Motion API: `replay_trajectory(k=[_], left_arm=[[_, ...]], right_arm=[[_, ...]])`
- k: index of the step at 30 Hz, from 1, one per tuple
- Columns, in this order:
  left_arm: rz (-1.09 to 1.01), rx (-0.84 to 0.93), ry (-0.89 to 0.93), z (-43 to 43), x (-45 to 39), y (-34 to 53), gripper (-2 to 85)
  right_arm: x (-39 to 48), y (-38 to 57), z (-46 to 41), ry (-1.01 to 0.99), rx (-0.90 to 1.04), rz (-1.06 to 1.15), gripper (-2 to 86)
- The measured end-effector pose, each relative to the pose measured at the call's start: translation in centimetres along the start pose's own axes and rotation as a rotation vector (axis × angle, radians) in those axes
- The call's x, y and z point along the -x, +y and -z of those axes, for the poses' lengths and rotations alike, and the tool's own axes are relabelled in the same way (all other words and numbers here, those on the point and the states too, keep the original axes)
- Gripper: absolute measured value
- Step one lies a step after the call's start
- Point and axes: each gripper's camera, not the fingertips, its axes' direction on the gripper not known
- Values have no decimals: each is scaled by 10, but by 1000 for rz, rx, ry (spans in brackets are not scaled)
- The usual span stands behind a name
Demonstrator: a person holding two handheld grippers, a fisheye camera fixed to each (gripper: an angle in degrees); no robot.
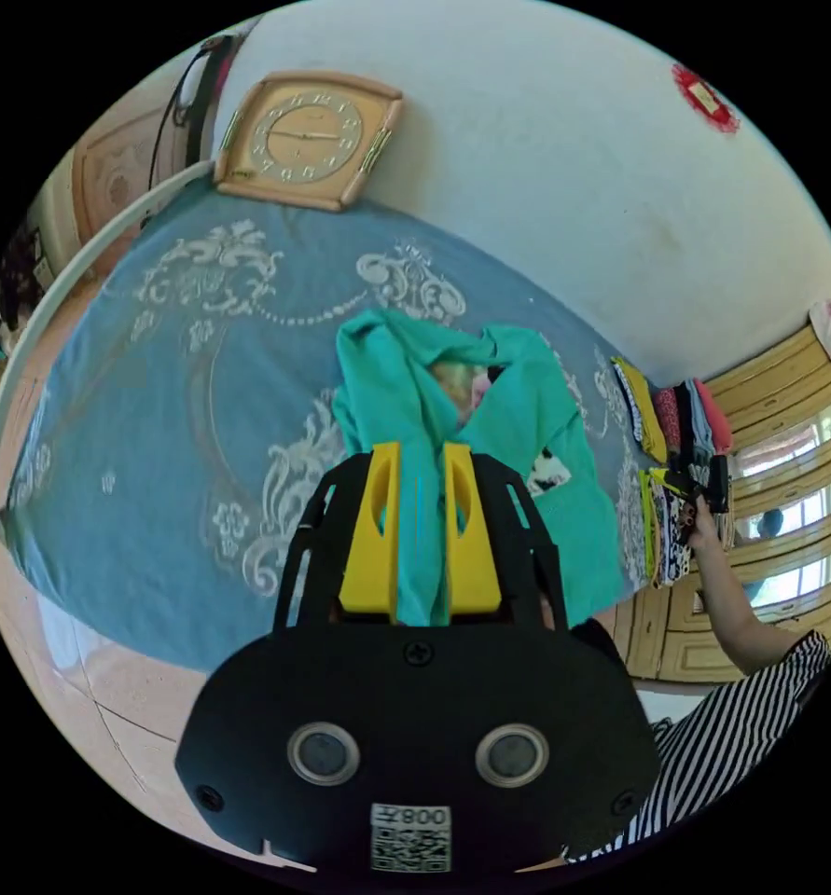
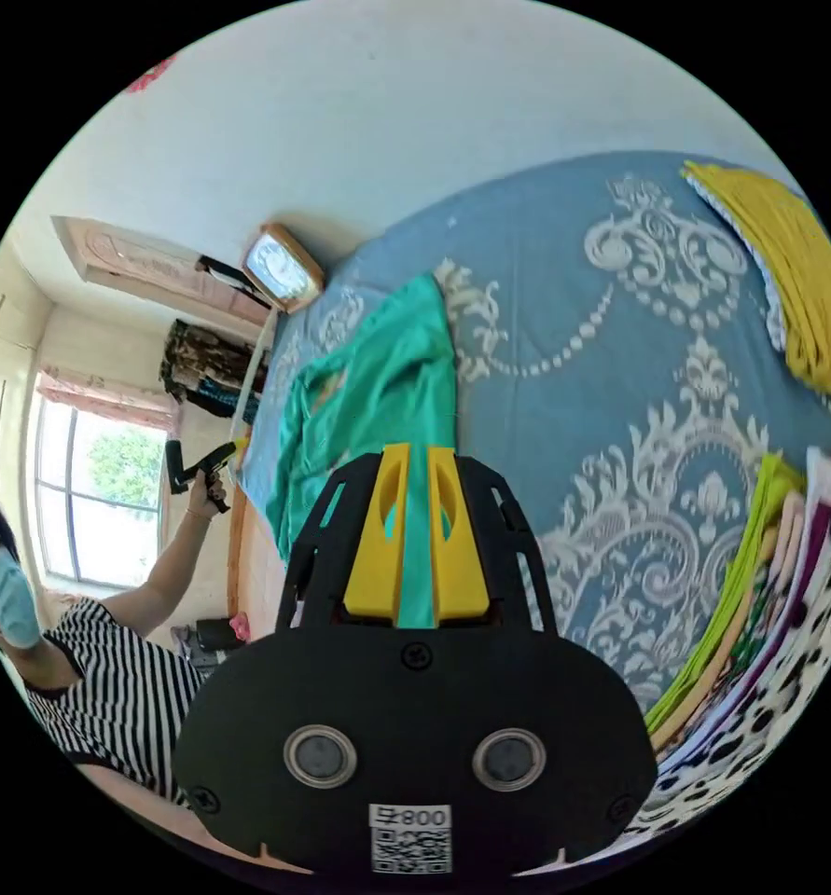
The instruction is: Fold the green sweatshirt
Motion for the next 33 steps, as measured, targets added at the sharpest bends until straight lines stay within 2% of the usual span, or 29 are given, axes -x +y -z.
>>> replay_trajectory(k=[2, 6, 9, 11, 13, 18, 20, 23, 26, 29, 31, 33], left_arm=[[63, 89, 30, -11, 40, 33, 91], [135, 195, 67, -21, 78, 67, 106], [98, 277, 5, -36, 95, 62, 84], [67, 306, -109, -44, 110, 44, 46], [53, 319, -88, -40, 125, 26, 31], [72, 175, -203, 19, 181, -28, 21], [156, 36, -346, 60, 222, -53, 24], [297, -73, -414, 91, 275, -70, 33], [292, -128, -318, 88, 294, -76, 47], [203, -78, -218, 56, 287, -84, 53], [143, -23, -138, 30, 281, -93, 54], [97, 16, -69, 6, 278, -104, 53]], right_arm=[[-21, 28, -17, -5, 77, -48, 64], [-42, 72, -32, 10, 109, -139, 74], [-48, 72, -46, 60, 155, -168, 74], [-56, 65, -55, 54, 178, -191, 66], [-63, 57, -58, 71, 165, -214, 47], [-82, 36, -56, 26, 166, -220, 10], [-88, 30, -55, -2, 176, -224, 6], [-94, 23, -51, -14, 187, -214, 4], [-100, 17, -42, -10, 172, -228, 6], [-87, 6, -25, 124, 122, -202, 16], [-60, -14, -18, 179, 80, -112, 25], [2, -57, -32, 224, 60, 114, 36]])
